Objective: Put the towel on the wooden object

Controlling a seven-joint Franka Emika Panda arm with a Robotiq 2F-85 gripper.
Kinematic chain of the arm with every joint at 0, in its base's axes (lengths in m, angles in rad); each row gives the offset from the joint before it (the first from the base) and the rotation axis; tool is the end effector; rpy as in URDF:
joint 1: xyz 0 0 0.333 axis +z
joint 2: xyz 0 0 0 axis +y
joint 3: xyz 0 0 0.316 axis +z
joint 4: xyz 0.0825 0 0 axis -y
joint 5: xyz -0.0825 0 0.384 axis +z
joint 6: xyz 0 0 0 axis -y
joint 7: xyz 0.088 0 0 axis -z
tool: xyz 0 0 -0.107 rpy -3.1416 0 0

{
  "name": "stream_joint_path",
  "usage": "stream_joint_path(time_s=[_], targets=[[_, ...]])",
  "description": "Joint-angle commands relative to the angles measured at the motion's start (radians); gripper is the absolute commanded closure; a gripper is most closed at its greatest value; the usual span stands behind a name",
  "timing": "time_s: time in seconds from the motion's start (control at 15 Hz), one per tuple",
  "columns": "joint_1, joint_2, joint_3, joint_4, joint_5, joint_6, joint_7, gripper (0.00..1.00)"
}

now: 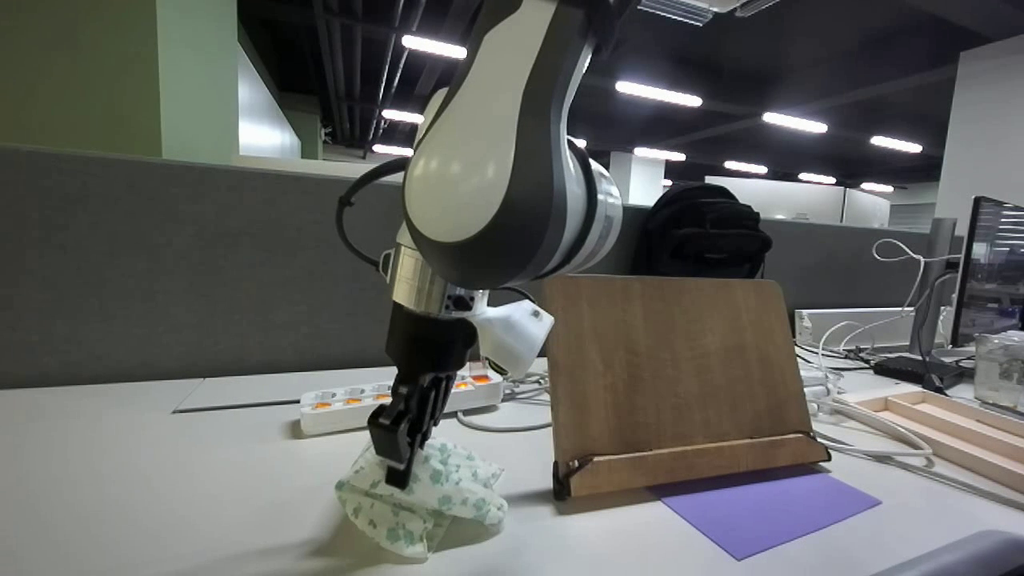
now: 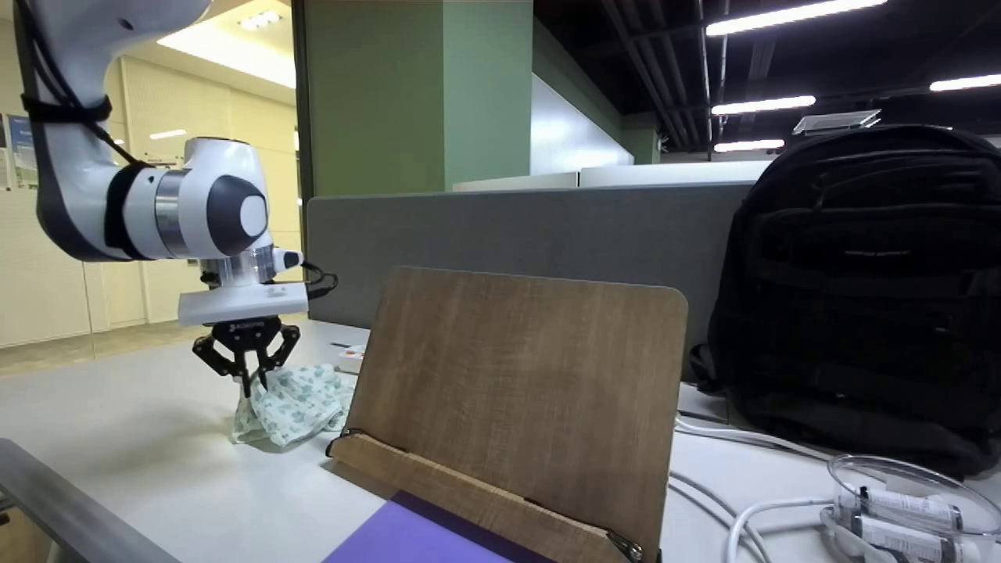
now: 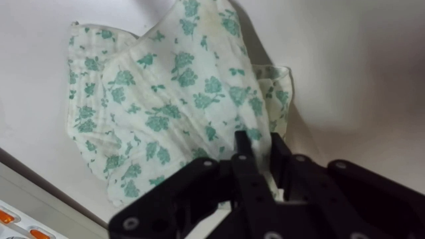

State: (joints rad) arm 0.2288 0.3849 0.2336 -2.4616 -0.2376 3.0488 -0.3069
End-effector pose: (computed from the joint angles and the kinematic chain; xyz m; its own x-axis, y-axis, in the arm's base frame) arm 0.4307 0.2419 0.1706 0.5410 0.8130 0.2154 0.8247 -0.5630 0.0534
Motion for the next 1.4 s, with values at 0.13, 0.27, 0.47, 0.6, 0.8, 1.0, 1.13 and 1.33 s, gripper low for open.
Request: stream_joint_path(time_s=[0.13, 0.27, 0.47, 0.6, 0.8, 1.0, 1.13, 1.33], targets=[[-0.06, -0.084, 0.065, 0.002, 0.022, -0.059, 0.005, 1.0], [-0.064, -0.135, 0.068, 0.017, 0.035, -0.097, 0.016, 1.0], [-0.076, -0.22, 0.076, 0.069, 0.114, -0.208, 0.035, 1.0], [-0.07, -0.282, 0.048, 0.113, 0.167, -0.294, 0.073, 1.0], [-0.077, -0.385, -0.002, 0.16, 0.181, -0.391, 0.091, 1.0], [-0.097, -0.491, -0.054, 0.182, 0.148, -0.408, 0.117, 1.0], [-0.115, -0.557, -0.079, 0.193, 0.122, -0.418, 0.138, 1.0], [-0.139, -0.645, -0.103, 0.193, 0.098, -0.46, 0.153, 1.0]])
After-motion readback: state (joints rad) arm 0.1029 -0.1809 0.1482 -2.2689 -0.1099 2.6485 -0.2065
